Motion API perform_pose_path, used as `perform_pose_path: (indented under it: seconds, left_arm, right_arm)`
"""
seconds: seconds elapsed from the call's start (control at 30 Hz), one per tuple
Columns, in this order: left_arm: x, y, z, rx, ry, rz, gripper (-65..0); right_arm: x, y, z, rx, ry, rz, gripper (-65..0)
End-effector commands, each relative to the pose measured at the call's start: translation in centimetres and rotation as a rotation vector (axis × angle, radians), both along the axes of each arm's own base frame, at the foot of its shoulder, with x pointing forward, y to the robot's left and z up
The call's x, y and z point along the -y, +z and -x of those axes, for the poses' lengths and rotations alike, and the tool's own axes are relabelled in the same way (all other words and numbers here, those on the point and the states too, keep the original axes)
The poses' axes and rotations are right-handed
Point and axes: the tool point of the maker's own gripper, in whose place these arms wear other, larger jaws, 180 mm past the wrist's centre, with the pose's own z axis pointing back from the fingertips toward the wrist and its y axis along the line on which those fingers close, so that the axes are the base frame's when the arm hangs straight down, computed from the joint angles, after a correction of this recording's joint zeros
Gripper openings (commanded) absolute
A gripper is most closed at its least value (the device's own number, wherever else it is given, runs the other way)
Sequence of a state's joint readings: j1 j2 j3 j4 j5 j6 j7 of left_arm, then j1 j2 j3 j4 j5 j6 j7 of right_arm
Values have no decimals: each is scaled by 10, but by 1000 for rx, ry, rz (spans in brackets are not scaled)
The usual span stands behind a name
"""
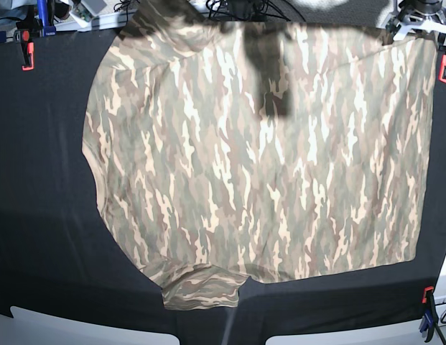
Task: Layout the t-shirt on the table in an organized manner, then fold the t-shirt properly
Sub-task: 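Lower the shirt edge with both grippers and release it flat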
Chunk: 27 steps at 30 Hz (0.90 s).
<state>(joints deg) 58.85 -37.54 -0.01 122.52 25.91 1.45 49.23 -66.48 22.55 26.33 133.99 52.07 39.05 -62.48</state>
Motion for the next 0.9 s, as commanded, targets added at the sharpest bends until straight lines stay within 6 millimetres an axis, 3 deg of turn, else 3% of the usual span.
perform_pose_path:
  seconds: [0.0,0.27,0.47,0.6,0.77,0.87]
  left_arm:
    - [-2,8,-8,34,-12,-18,-650]
    - [-2,18,-46,142,-11,-17,-650]
    - [14,26,-88,265,-2,113,-650]
    - [20,42,-120,364,-15,150,-650]
    - [29,48,-149,448,-35,244,-650]
    - [19,39,-165,457,-21,250,-650]
  right_arm:
    - [-5,7,-6,37,17,-21,-650]
    - [-6,15,-66,247,10,-30,-650]
    - [4,27,-122,445,14,43,-650]
    - [6,45,-158,584,7,57,-650]
    - [7,61,-184,684,4,62,-650]
    - [7,71,-196,733,2,61,-650]
